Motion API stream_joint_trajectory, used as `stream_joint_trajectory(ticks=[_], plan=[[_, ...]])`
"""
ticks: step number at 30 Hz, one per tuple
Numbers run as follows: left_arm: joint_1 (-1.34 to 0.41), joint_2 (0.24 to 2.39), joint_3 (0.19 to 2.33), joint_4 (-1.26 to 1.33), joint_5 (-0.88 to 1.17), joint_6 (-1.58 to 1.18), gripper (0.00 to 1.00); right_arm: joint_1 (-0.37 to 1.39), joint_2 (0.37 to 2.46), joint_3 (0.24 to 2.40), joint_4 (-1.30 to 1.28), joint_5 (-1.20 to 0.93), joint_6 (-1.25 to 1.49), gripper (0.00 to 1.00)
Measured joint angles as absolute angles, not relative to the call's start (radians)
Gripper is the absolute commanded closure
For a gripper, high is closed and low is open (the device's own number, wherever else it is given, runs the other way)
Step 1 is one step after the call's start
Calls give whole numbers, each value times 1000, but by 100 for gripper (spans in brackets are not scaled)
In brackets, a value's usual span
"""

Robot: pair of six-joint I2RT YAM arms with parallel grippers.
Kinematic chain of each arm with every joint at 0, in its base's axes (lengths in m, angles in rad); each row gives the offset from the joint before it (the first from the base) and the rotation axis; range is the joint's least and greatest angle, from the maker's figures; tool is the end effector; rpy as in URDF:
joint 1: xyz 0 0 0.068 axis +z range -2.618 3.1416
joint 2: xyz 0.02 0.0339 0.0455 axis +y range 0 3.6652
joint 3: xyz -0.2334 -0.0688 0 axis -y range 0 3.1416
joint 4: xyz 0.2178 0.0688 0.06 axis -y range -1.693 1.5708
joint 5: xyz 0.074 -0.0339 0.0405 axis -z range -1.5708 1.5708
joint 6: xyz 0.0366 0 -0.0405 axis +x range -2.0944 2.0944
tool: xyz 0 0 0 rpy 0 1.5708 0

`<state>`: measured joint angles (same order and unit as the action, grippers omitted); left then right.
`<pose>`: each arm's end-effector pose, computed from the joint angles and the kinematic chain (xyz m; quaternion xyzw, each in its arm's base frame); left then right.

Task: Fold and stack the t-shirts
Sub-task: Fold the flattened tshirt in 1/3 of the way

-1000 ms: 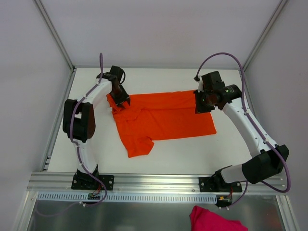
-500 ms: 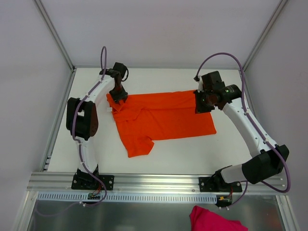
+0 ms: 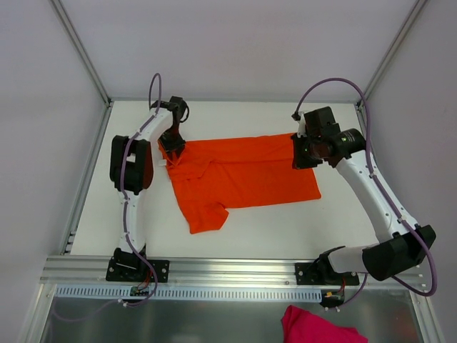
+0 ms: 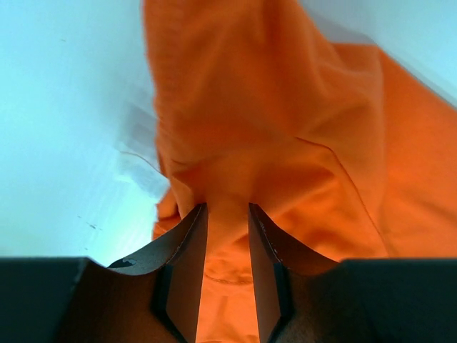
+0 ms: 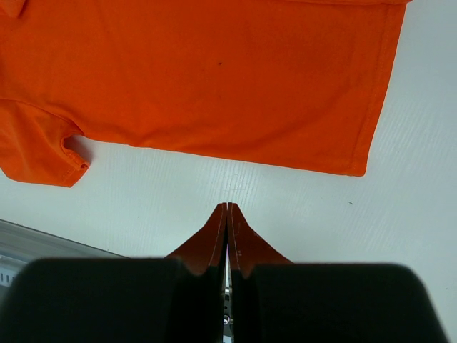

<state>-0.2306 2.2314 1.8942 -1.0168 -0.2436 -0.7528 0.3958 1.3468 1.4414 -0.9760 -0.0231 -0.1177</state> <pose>0.4033 -0.0856 0.1754 -0.2674 0.9499 0.0558 0.1517 0.2300 0.0970 0.3360 -0.2428 0.9093 0.0576 0.3331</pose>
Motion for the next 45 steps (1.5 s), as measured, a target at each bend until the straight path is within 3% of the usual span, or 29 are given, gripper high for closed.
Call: stream_joint_trajectory(ticks=[24,29,31,45], plan=[[-43,2303,1995,-1071,-239,-752,69,397,1321,1441,-1001,11,-119,99],[-37,2303,1995,-1053,-244,-748,62,397,1321,1441,-1001,11,-121,99],[-37,2303,1999,-1036,-242,-741,54,397,1321,1441,-1001,11,-121,99],[-38,2349,2159,-949,-242,-687,45,397,1270,1409,-1026,7,-121,99]])
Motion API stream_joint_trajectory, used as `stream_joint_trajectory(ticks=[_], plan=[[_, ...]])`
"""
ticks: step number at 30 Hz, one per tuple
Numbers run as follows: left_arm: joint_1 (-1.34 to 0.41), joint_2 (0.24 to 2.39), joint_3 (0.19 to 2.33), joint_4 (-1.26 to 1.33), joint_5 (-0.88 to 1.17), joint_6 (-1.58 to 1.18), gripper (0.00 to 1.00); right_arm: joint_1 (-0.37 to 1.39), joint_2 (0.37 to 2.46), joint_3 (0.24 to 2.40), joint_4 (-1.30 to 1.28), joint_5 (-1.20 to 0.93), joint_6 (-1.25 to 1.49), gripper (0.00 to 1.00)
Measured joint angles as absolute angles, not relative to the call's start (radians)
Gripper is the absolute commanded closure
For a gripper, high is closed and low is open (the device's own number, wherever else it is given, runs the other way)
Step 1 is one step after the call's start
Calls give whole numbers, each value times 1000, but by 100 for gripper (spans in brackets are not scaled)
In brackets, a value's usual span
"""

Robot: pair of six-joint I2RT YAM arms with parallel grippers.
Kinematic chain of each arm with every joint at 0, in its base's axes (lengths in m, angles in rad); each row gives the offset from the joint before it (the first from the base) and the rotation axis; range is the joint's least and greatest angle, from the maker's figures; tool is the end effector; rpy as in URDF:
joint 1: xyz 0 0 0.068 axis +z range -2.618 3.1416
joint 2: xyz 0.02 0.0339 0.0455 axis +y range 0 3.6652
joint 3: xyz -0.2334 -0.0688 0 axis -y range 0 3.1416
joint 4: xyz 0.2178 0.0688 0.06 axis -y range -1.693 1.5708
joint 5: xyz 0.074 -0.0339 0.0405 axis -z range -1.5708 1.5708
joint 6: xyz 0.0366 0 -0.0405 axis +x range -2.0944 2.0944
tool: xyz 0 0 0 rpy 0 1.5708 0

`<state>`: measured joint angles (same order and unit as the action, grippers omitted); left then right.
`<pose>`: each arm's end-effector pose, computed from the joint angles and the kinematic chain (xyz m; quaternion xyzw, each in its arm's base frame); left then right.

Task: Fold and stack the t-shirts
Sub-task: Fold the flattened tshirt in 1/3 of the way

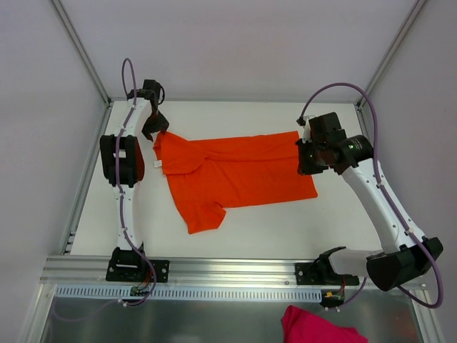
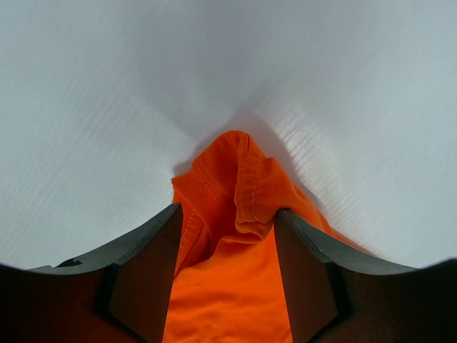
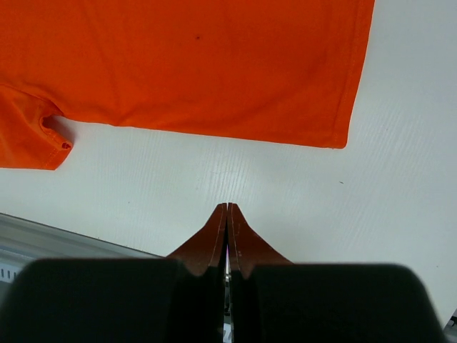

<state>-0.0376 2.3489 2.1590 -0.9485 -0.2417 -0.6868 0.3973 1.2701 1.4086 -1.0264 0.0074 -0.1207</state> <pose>0.4549 -0.0083 0.1981 -0.3337 0.9107 0.0347 0.2409 0.2104 0.0880 0.3401 -0.2401 0.9112 0.0427 0.3321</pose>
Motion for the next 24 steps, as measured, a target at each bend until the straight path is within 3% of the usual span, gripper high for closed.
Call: stream_joint_trajectory(ticks=[9,15,24], plan=[[-37,2354,2115,-943,-242,-667,46,397,1265,1409,-1029,-9,-121,99],[-36,2349,2035,-992,-250,-684,31,397,1265,1409,-1029,-15,-121,99],[19,2270,1912,-1038,-241,-746,30,397,1265,1409,-1029,-15,-121,99]])
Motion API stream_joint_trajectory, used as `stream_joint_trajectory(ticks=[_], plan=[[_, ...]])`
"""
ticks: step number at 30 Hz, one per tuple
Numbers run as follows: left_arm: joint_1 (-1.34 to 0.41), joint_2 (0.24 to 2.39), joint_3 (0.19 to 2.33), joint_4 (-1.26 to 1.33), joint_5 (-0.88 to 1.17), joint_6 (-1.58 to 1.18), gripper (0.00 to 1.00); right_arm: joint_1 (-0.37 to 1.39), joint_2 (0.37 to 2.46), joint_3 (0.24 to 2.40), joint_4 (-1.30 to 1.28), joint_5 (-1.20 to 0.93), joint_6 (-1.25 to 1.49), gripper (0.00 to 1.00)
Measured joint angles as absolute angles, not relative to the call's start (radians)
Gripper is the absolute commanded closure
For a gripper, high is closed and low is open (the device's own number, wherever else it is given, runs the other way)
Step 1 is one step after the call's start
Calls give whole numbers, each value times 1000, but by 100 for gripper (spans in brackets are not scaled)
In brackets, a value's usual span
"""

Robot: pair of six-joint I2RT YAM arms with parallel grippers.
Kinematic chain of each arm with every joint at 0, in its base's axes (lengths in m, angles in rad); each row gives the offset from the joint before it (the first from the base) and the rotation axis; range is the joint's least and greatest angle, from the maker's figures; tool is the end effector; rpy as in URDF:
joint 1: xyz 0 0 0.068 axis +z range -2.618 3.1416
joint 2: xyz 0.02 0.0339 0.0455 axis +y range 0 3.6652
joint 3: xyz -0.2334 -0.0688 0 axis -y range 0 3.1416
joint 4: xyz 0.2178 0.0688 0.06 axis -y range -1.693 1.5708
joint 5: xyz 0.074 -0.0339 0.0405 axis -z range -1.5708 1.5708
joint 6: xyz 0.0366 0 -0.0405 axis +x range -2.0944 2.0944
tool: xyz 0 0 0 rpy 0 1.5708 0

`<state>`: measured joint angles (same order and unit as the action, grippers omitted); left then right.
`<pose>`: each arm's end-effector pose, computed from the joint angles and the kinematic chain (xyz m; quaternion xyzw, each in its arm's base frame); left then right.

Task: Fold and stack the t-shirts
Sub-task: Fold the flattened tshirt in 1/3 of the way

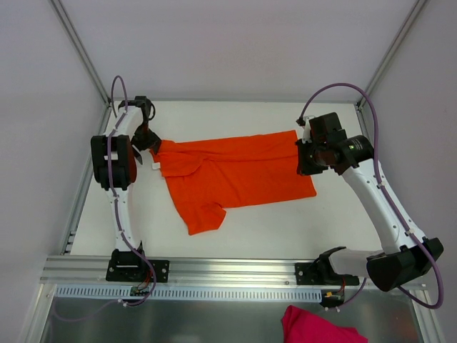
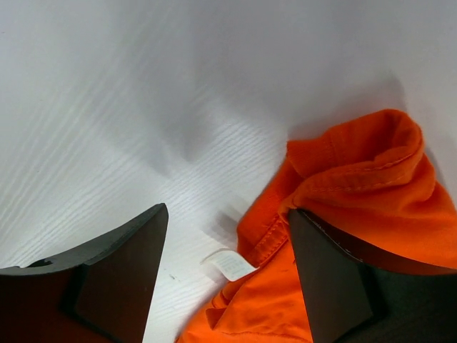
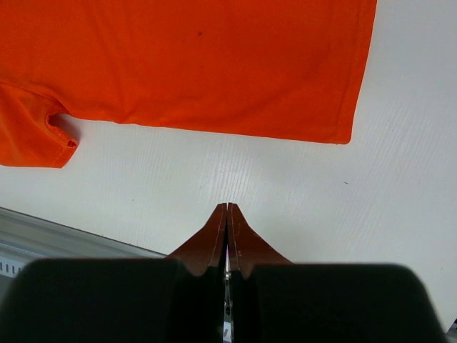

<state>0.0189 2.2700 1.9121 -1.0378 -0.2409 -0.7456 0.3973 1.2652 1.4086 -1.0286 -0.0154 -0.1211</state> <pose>0.4141 0.0166 0.1642 -0.3786 0.9137 0.0810 0.1237 0.2089 0.0883 0.3410 -0.2439 0.9097 0.0535 0.3319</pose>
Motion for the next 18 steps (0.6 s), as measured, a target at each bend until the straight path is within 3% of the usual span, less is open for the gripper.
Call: stream_joint_trajectory(ticks=[12,18], plan=[[34,2228,1839,-1032,-240,-750,32,397,1259,1409,-1029,-15,-121,99],[31,2034,1682,-933,-144,-754,34,397,1251,1391,-1027,-15,-121,99]])
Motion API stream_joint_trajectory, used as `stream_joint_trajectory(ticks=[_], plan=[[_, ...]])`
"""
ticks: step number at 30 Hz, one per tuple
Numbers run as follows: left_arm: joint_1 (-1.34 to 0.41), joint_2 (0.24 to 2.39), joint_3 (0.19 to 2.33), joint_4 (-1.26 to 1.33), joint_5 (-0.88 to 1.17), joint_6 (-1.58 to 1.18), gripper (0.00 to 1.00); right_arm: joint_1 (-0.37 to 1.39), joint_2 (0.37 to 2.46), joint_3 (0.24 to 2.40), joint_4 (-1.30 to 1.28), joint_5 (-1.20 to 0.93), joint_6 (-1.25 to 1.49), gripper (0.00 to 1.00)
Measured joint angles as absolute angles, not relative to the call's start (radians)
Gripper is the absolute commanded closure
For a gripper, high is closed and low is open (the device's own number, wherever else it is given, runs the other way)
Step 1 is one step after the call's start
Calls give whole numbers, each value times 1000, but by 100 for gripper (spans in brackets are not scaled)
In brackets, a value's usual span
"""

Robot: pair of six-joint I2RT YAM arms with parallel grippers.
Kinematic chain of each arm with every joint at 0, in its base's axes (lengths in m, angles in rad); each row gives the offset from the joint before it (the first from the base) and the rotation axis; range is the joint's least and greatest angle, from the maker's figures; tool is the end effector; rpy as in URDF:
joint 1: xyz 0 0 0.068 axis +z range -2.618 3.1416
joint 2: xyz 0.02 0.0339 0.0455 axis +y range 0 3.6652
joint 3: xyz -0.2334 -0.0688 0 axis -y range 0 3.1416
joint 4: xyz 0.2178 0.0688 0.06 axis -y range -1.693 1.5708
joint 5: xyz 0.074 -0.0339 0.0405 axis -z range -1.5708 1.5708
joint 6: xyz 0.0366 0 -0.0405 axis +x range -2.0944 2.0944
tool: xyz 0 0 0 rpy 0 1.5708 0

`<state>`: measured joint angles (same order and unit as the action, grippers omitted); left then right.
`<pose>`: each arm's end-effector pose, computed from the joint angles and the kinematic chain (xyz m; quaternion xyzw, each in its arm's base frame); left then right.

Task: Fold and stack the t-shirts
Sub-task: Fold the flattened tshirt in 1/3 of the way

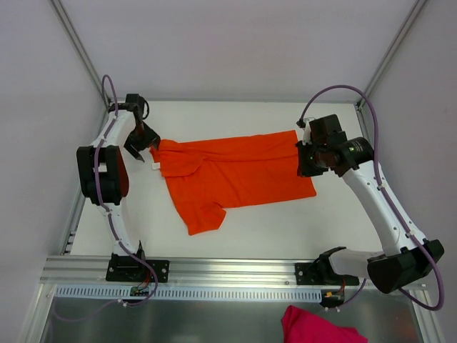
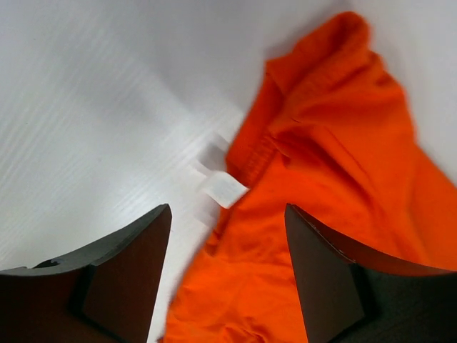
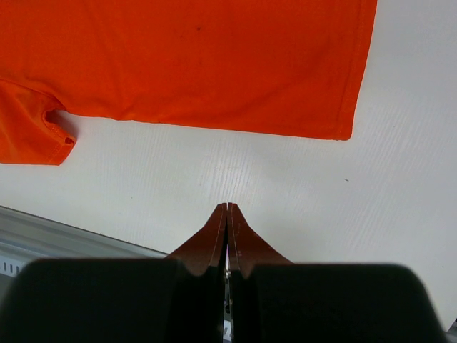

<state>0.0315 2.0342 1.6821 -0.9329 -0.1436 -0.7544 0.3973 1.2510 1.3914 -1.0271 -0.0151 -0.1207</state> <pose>0.3802 0.0172 0.1977 -0.3875 0.9081 0.0162 0.1580 0.2061 0.0871 0.3392 -0.2437 0.9100 0.0533 0.3312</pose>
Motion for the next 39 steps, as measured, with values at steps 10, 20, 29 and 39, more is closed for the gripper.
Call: stream_joint_trajectory(ticks=[10,20,29,39], plan=[[-76,1894,1580,-833,7,-800,37,397,1251,1380,-1016,-17,-119,99],[-136,1894,1387,-779,71,-826,40,397,1251,1380,-1014,-23,-116,99],[-152,1884,1390,-801,-11,-828,41,397,1252,1380,-1014,-24,-116,99],[-159,1832,1413,-846,-154,-838,44,397,1260,1380,-1014,-26,-117,99]])
